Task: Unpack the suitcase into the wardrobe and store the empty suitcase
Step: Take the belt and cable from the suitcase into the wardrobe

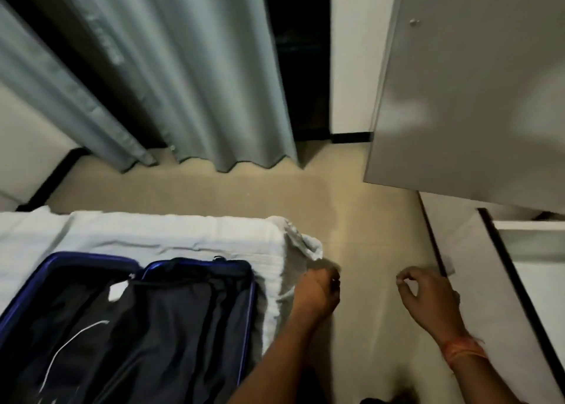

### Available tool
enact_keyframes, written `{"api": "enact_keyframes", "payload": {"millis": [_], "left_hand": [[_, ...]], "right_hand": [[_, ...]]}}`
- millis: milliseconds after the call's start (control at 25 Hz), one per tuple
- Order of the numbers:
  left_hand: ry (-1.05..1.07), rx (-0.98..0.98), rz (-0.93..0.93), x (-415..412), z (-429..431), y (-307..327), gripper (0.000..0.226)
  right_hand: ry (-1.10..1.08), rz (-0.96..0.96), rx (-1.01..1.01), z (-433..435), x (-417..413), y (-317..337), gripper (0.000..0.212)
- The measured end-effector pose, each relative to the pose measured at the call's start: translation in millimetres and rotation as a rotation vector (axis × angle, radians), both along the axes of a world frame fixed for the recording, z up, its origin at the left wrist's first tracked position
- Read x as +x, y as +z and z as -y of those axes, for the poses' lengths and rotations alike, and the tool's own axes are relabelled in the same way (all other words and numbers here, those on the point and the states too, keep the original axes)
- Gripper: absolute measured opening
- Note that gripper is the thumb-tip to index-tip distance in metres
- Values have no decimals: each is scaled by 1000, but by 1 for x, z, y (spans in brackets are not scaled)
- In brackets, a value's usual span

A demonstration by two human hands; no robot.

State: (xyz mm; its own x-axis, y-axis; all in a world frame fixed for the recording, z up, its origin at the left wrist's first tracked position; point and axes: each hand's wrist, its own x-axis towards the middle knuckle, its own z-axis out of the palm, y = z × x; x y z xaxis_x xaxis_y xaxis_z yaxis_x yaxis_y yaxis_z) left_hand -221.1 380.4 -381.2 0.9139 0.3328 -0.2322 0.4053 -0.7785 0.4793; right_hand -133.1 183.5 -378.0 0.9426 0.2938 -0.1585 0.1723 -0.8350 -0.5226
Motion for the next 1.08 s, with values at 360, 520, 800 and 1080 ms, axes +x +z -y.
{"api": "enact_keyframes", "payload": {"millis": [360,520,800,1080], "left_hand": [[550,41,-39,-98,-112,-2,18],[848,37,-1,-137,-144,8,17],[1260,2,67,-212,-186,-5,15],[1475,-104,8,-311,-231,-42,11]], "right_hand": [[781,-70,141,-218,-42,11,9],[1113,-97,62,-302,-63,22,6],[1415,-132,64,-408,-136,33,13],[1537,-153,-176,-460,-236,8,33]]}}
